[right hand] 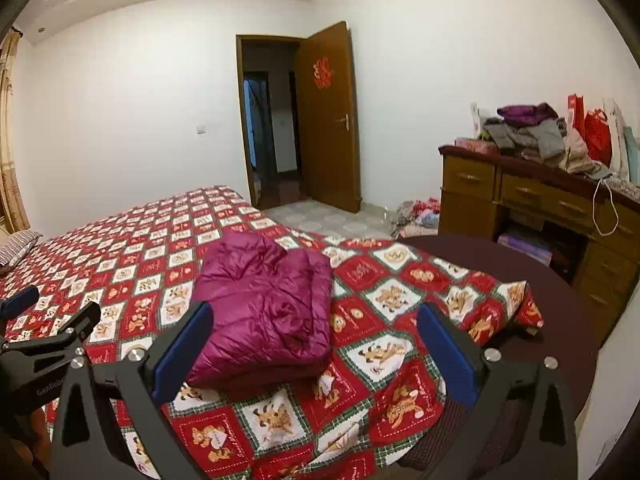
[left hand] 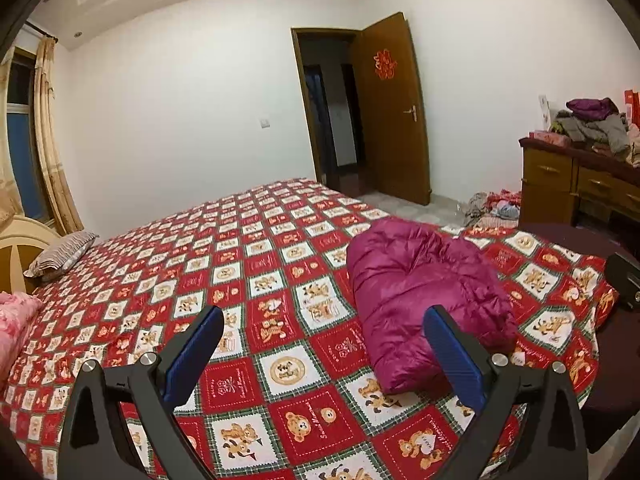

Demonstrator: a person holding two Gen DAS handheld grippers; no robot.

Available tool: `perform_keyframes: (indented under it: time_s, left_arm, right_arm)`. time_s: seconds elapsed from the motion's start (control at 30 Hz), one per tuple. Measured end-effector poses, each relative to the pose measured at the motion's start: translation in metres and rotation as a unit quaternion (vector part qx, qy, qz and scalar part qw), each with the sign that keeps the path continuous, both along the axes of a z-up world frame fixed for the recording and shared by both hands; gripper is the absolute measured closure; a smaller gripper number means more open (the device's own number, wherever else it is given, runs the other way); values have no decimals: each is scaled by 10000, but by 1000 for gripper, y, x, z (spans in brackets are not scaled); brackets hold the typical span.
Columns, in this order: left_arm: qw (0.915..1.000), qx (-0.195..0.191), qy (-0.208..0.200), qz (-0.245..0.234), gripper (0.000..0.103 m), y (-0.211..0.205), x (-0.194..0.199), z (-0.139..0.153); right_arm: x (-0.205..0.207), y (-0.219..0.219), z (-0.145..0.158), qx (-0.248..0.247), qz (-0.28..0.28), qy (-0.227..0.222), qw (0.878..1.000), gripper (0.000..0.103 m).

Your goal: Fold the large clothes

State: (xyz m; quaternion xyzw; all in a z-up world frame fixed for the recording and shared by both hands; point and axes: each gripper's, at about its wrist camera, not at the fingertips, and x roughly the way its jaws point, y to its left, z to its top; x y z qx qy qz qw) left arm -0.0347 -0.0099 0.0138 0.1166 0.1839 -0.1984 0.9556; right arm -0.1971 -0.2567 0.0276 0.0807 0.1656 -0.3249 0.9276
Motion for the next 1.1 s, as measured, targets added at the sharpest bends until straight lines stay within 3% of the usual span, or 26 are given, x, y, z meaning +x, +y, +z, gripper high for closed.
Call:
perform_keyframes:
  time_s: [0.53,1.1]
  left_arm:
    - [9980,-583,-172,-153,3,21,-24,31]
    - [9971,-638,-301,-293,3,26,-38,41]
  right_arm:
    - [-17,22,28,-427,5,-434,9981,0]
    - [-28,24,35,-530,-85,-624,9966,0]
